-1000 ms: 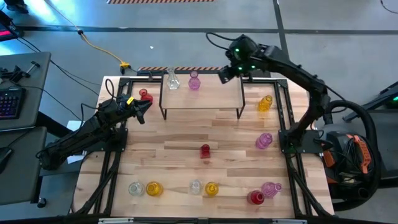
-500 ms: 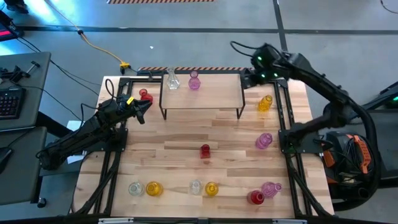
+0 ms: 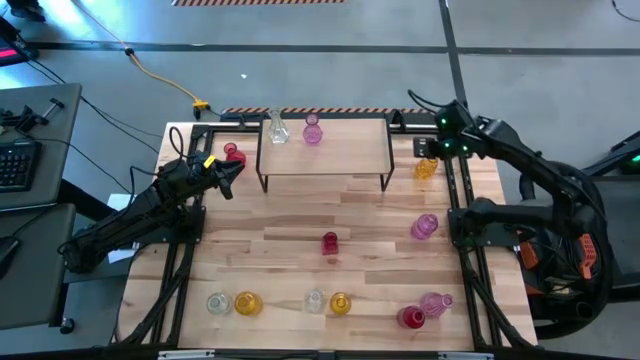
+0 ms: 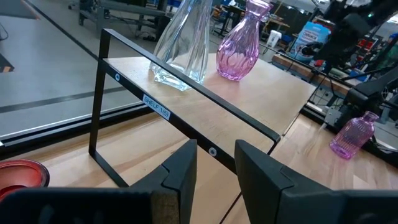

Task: Sort vases onto shelf
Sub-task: Put the top yellow vase on the shelf

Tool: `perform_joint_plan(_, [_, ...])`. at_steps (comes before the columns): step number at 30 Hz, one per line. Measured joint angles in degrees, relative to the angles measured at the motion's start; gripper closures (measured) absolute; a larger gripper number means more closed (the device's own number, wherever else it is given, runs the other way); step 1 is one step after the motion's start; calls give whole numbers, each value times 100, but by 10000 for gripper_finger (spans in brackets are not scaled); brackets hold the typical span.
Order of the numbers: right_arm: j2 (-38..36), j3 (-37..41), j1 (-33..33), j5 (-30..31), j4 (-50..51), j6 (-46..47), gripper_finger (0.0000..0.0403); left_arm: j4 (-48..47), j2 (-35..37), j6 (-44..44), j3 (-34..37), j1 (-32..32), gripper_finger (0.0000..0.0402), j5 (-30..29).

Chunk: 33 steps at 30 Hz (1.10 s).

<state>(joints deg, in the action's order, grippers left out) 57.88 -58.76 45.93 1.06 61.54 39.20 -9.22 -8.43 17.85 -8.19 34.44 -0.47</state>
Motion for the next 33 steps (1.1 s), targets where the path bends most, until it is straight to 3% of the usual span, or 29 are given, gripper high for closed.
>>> perform_joint_plan(11, [-45,716,726,-8,32,-126,278,-2,0,0,0,1,300,0])
perform_joint_plan(21, [-28,931,1172,139,-43,-312,285,-2,-2,0,0,2,300,2])
perform_joint_plan(33, [127,1431,1222,45,-795,-134,286,0,0,0,0,2,300,0])
